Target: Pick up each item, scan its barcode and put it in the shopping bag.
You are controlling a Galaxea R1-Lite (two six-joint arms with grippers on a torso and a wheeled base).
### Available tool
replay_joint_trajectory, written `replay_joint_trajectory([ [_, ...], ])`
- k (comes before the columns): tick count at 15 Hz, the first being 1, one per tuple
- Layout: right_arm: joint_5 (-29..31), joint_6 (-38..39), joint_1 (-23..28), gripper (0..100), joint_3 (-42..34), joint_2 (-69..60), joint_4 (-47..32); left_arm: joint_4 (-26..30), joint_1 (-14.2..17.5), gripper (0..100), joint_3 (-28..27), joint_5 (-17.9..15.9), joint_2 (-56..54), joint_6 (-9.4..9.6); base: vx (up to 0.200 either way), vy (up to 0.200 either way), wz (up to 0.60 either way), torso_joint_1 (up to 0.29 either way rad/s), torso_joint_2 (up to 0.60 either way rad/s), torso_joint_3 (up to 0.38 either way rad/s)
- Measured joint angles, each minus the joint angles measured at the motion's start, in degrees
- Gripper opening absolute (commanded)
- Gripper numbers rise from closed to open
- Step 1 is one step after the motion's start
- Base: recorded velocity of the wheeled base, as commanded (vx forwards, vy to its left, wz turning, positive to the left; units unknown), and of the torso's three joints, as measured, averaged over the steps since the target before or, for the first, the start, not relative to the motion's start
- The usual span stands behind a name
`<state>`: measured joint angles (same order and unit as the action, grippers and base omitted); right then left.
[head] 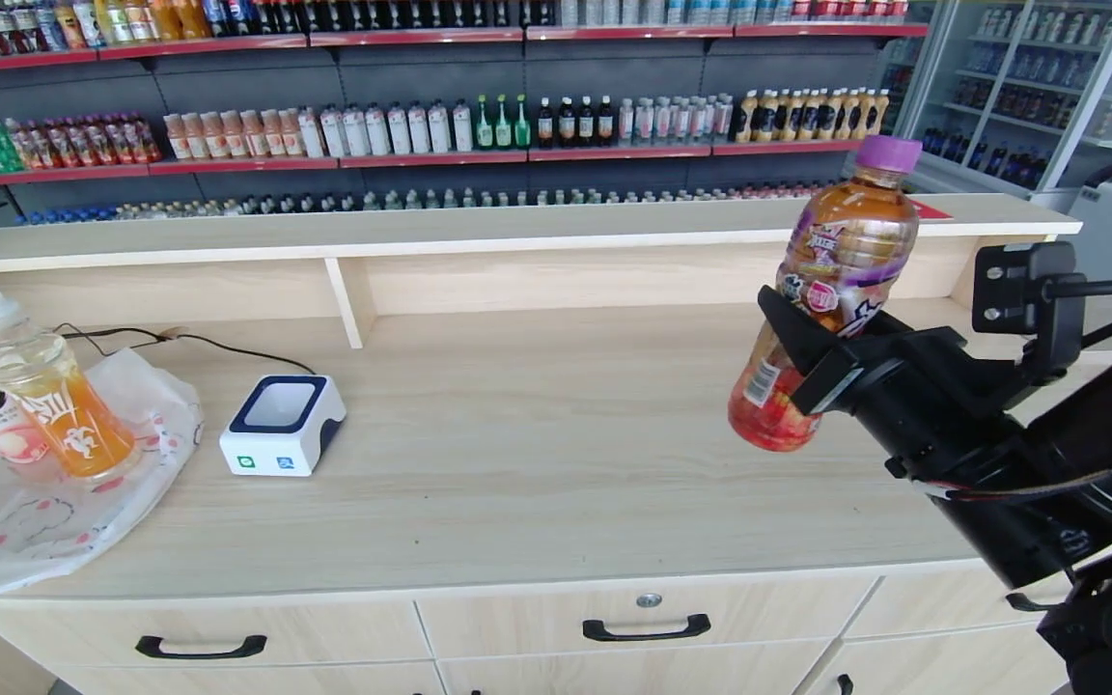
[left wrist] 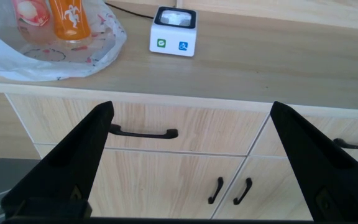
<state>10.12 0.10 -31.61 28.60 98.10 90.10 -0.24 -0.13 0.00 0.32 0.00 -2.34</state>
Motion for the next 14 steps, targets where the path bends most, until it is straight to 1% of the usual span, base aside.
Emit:
replay_joint_trajectory([
  [14, 0.0, 0.6, -0.1, 0, -0.4, 1.0, -0.2, 0.0, 0.0, 100, 0.0, 0.0, 0.0, -0.09, 0.000, 0.200, 0.00, 0.003, 0.00, 0.002],
])
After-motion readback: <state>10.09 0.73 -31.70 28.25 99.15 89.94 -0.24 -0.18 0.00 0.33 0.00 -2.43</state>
